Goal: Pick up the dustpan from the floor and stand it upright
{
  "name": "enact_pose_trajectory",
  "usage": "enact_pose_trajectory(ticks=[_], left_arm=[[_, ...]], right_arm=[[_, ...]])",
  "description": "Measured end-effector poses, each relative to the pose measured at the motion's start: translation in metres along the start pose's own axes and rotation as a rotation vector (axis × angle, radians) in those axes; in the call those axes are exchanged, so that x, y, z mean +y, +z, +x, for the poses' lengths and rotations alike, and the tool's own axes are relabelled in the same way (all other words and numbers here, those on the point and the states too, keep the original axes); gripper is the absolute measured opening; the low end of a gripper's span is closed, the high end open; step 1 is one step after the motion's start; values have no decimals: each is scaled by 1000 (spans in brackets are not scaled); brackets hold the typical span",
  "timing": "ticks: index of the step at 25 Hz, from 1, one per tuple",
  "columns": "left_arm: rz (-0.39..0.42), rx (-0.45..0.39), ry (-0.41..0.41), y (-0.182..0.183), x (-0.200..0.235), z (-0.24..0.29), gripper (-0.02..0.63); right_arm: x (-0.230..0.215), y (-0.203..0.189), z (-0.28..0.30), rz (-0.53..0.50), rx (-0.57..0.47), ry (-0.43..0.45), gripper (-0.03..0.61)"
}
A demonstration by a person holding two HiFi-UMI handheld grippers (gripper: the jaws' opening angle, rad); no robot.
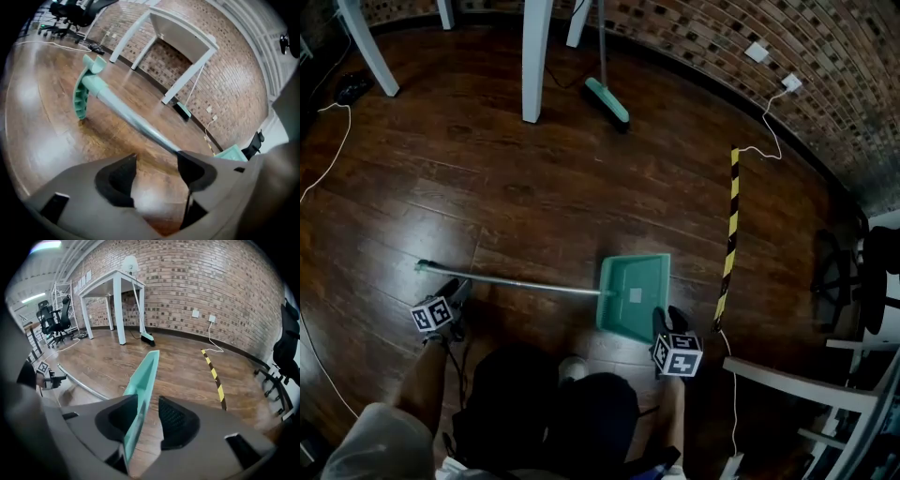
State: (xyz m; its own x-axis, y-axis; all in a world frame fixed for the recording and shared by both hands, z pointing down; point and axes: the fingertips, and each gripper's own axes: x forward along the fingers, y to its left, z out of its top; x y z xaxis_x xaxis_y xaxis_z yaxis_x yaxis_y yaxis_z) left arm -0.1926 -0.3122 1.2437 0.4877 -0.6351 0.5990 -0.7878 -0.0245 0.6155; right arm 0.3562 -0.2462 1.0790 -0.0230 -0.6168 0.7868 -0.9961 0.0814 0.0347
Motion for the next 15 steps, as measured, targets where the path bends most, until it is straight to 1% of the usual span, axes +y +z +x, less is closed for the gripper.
enact_pose_trajectory(ticks=[1, 5, 6, 9, 10, 11, 13, 15], left_arm=[[-24, -26, -10, 6, 0, 4, 305], [-114, -135, -44, 30, -6, 11, 305], [-125, -162, -46, 35, -7, 12, 305], [-133, -219, -53, 50, -9, 15, 303], [-145, -235, -63, 54, -10, 15, 262], [-165, -249, -74, 57, -9, 15, 190], [-222, -262, -96, 59, -9, 16, 158], [-239, -268, -117, 63, -12, 15, 147]], right_arm=[[-1, -3, 3, -1, 5, 9, 150], [1, -1, 7, 9, -12, 48, 149], [0, 1, 7, 7, -20, 49, 142], [1, 3, 11, -7, -24, 54, 91], [0, 3, 12, -12, -26, 46, 69], [-1, 4, 13, -11, -30, 37, 63], [-4, 3, 13, 16, -41, 31, 60], [-7, 3, 12, 58, -58, 33, 58]])
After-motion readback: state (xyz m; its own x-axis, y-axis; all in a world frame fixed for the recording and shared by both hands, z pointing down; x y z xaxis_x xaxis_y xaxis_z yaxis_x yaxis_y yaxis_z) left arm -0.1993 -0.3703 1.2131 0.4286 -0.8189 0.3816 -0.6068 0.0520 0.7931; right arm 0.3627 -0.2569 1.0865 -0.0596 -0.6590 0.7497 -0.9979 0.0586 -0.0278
